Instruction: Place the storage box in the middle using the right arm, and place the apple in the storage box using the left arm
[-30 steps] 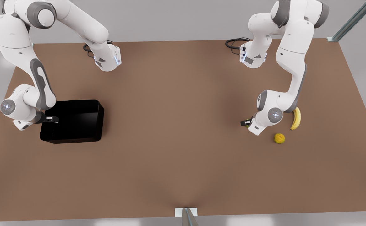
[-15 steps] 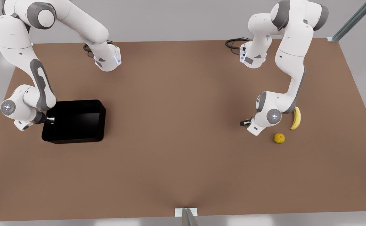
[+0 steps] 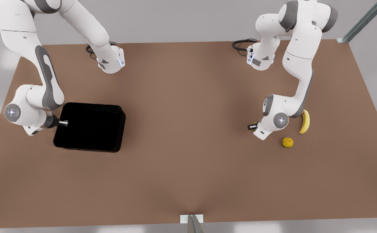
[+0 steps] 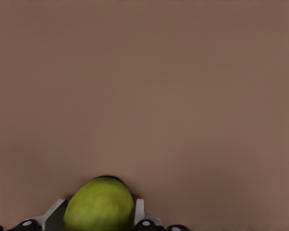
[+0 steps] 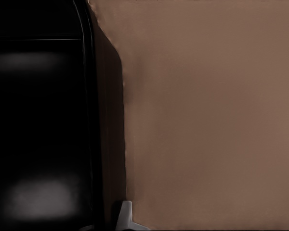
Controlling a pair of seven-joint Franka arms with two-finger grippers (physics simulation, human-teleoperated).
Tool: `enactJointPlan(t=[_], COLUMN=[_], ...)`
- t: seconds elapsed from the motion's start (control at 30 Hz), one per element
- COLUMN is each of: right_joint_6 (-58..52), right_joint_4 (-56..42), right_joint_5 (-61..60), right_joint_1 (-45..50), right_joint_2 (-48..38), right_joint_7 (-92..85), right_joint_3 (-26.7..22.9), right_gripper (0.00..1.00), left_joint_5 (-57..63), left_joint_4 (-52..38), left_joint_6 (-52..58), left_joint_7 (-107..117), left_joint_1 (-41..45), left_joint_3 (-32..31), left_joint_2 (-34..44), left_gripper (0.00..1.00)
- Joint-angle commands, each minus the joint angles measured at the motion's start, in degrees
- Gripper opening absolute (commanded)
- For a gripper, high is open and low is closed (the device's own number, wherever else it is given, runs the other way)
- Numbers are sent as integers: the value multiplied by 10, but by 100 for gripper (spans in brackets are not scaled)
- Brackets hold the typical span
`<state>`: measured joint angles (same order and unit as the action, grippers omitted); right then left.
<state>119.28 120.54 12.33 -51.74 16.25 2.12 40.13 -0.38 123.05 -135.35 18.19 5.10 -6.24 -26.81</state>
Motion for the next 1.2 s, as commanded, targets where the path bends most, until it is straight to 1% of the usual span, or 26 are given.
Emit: enactJointPlan(t=[0.0,0.07,0.1,0.17,0.23,0.27,0.33,0.37,0.4,0.43,0.47,0.53,0.57,0.63,0.77,0.83,0.87,0.97,1.03,1.07,1.13,1.17], right_joint_6=[-4,-5,-5,2,-3,-3,-1,-1,-1,0,-1,-1,2,4,21,40,49,49,38,11,-62,-107], right_joint_4=[0,0,0,-2,-48,-74,-119,-146,-168,-195,-226,-271,-284,-304,-344,-344,-344,-344,-345,-345,-343,-342], right_joint_5=[1,-5,-26,-73,-84,-83,-83,-78,-82,-82,-79,-81,-80,-80,-60,-49,-42,-36,-38,-40,-42,-42], right_joint_1=[0,12,28,106,196,252,340,364,423,465,482,528,545,582,589,589,589,588,571,558,470,421], right_joint_2=[0,10,11,16,46,71,112,140,150,171,201,230,247,265,318,324,332,331,315,297,255,230], right_joint_7=[13,83,106,131,216,257,293,319,322,337,346,358,387,408,399,381,382,381,381,381,380,379], right_joint_3=[12,75,102,101,98,86,39,37,-9,-37,-39,-65,-66,-86,-88,-88,-88,-88,-82,-74,-11,17], right_gripper=[21,21,21,21,21,21,21,21,21,21,21,21,21,21,21,21,100,100,100,100,100,100], left_joint_5=[0,0,0,0,0,0,0,0,0,0,0,0,0,0,0,-1,-1,0,0,-1,0,2], left_joint_4=[0,0,0,0,-1,-1,-1,-1,-1,-1,-1,-1,-1,-1,-1,-1,-15,-118,-203,-250,-336,-365], left_joint_6=[0,0,0,0,-1,-1,-1,-1,-1,-1,-1,-1,-1,2,9,11,25,133,162,165,164,163], left_joint_7=[0,0,0,0,0,0,1,0,1,1,1,1,1,6,9,20,40,103,215,272,349,367], left_joint_1=[0,0,0,0,0,-1,0,0,0,0,0,0,0,0,0,2,2,8,38,54,84,93], left_joint_3=[0,-1,-1,-1,-1,-1,-1,-1,-1,-1,-1,-1,-1,-2,-2,-6,-14,-34,-60,-70,-90,-98], left_joint_2=[0,0,0,-1,-2,-2,-3,-3,-3,-3,-3,-4,-2,4,14,26,27,26,7,-7,-56,-80], left_gripper=[70,67,67,67,67,67,67,67,67,67,67,67,67,67,67,67,67,67,67,67,67,67])
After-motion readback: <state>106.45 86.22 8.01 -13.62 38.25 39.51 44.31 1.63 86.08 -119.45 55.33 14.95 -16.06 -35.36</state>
